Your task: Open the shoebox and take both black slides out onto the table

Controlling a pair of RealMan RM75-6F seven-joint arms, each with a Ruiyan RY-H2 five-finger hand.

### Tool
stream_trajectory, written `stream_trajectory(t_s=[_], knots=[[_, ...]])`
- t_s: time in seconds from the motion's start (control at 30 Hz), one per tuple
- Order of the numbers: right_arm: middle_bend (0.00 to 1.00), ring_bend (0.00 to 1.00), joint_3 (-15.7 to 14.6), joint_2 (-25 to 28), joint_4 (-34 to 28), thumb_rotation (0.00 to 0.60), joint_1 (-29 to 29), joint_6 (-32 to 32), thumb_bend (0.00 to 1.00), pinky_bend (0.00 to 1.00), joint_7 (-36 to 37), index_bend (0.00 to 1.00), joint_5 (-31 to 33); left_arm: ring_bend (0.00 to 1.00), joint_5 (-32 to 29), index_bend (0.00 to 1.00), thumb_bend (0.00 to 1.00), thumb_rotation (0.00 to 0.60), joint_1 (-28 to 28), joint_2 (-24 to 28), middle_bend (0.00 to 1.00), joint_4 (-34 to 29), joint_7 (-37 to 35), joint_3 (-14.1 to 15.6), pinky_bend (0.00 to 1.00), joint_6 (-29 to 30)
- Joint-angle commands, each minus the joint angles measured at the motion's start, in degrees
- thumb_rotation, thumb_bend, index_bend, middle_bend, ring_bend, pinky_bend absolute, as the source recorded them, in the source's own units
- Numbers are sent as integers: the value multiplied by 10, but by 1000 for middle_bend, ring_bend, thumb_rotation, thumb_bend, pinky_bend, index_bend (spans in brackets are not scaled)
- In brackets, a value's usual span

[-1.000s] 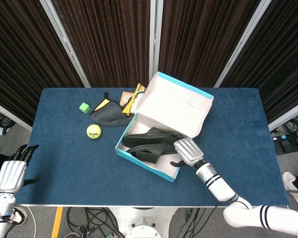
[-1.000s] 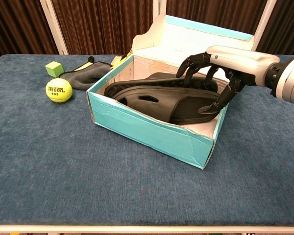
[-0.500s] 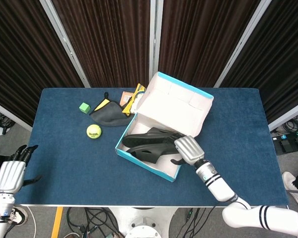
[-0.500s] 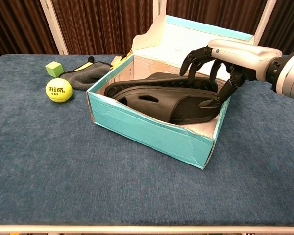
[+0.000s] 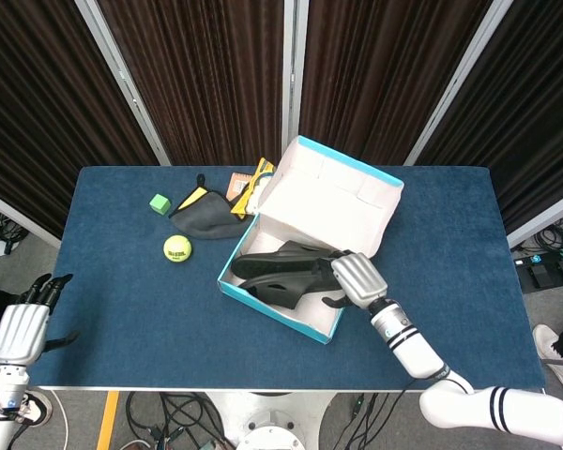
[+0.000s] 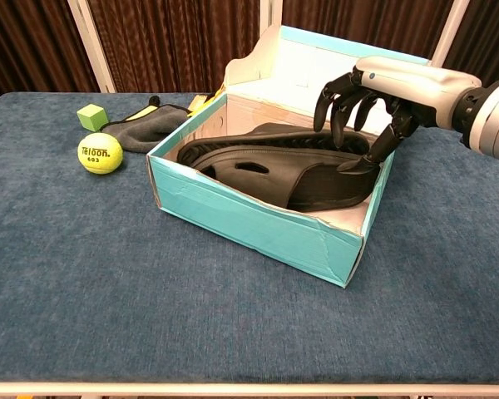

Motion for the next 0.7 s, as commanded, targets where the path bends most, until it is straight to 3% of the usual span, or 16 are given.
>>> stream_trajectory(t_s=[0.03, 0.23, 0.7], knots=[[490, 334, -2, -2, 4, 600, 3, -7, 68, 349, -2, 419, 8, 113, 0, 122, 0, 600, 0, 0, 172, 0, 1, 0, 337, 0], [366, 324, -3, -4, 2, 600, 6, -17, 78, 381, -1, 389, 19, 113, -1, 142, 0, 600, 0, 1, 173, -1, 0, 0, 338, -2], [345, 336, 2, -23, 28, 600, 19, -19, 87, 429, -23, 348, 38, 114, -1, 142, 0, 600, 0, -1, 173, 3, -2, 0, 338, -2]])
